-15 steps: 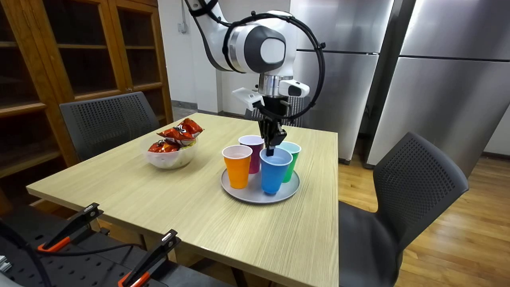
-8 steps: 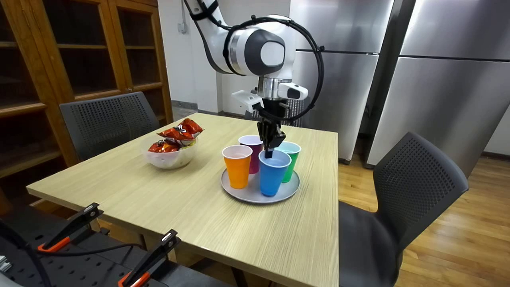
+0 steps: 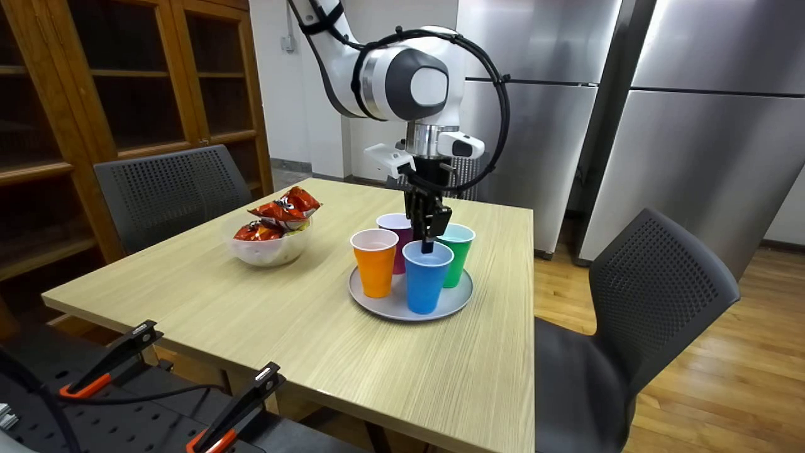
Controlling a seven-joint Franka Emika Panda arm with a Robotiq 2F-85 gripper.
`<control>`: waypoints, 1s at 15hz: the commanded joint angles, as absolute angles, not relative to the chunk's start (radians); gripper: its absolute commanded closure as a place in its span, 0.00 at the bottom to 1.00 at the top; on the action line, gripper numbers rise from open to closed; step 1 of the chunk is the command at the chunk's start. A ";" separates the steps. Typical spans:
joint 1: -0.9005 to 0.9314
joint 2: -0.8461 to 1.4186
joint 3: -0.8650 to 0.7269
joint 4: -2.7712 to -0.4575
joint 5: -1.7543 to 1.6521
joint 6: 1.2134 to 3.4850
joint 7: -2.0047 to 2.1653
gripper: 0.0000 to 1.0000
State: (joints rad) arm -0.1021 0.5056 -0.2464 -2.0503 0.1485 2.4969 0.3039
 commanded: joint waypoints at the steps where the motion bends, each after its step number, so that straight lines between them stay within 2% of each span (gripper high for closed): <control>1: -0.105 0.468 -0.238 -2.054 0.132 2.475 0.331 0.24; 3: -0.104 0.448 -0.237 -2.064 0.133 2.482 0.328 0.14; 6: -0.104 0.410 -0.237 -2.084 0.134 2.495 0.326 0.09; 9: -0.103 0.368 -0.235 -2.105 0.134 2.505 0.323 0.13; 11: -0.099 0.336 -0.234 -2.125 0.129 2.516 0.321 0.13; 13: -0.092 0.297 -0.232 -2.152 0.118 2.524 0.319 0.02; 15: -0.079 0.255 -0.229 -2.184 0.101 2.534 0.317 0.02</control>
State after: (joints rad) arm -0.0913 0.3511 -0.2420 -2.1005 0.1419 2.5101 0.3039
